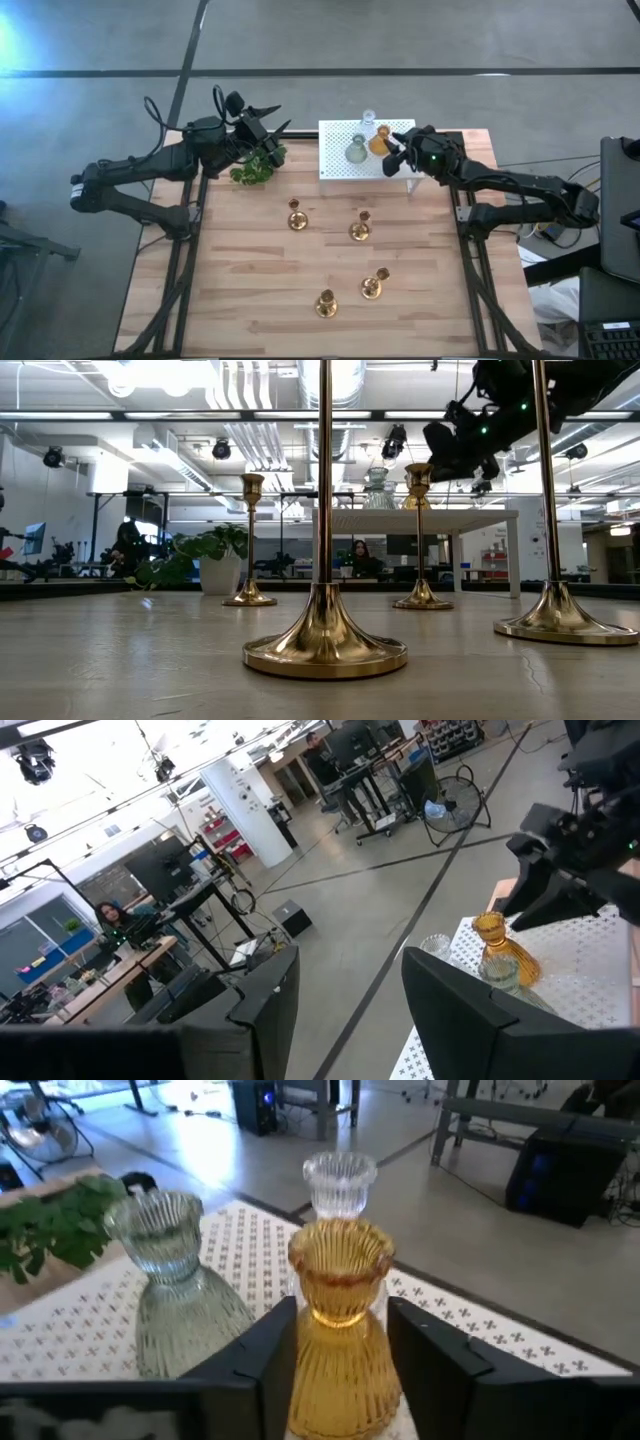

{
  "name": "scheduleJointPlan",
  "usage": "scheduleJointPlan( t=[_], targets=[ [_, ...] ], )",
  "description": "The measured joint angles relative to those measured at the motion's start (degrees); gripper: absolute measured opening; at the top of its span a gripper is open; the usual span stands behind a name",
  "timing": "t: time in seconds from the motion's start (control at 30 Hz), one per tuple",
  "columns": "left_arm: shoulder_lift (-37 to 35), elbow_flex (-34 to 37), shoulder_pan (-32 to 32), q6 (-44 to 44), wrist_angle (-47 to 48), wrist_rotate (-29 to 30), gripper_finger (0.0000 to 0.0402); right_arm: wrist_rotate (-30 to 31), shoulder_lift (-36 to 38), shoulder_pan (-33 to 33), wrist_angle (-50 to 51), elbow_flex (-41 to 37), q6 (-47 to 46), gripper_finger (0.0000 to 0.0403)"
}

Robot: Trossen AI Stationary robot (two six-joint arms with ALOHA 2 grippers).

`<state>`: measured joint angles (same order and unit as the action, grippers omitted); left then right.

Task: Pick & Place candle stick holders
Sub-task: Put the golden candle holder on the shelf

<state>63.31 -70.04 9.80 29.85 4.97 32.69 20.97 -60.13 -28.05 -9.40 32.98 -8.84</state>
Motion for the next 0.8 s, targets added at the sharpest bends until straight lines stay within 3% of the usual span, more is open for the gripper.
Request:
scheduleJointPlan(
  t=[0.13, 0.3, 0.43, 0.8],
  targets=[
    [0.0, 0.0, 0.1, 0.11, 0.0, 0.0, 0.0183, -0.74, 2.16, 0.06, 2.46, 2.5, 0.56, 0.0179],
    [0.0, 0.0, 0.58, 0.13, -0.01, 0.0, 0.0183, -3.77, 2.92, 0.12, 9.26, 8.98, 7.77, 0.0197],
    [0.0, 0.0, 0.76, 0.15, 0.0, 0.0, 0.0183, -1.22, 0.73, -0.74, 14.3, 14.34, 13.14, 0.0197],
    [0.0, 0.0, 1.11, -0.41, 4.11, 0.35, 0.0183, -0.5, -2.89, -3.19, 17.02, 23.89, 7.8, 0.0173]
  ],
)
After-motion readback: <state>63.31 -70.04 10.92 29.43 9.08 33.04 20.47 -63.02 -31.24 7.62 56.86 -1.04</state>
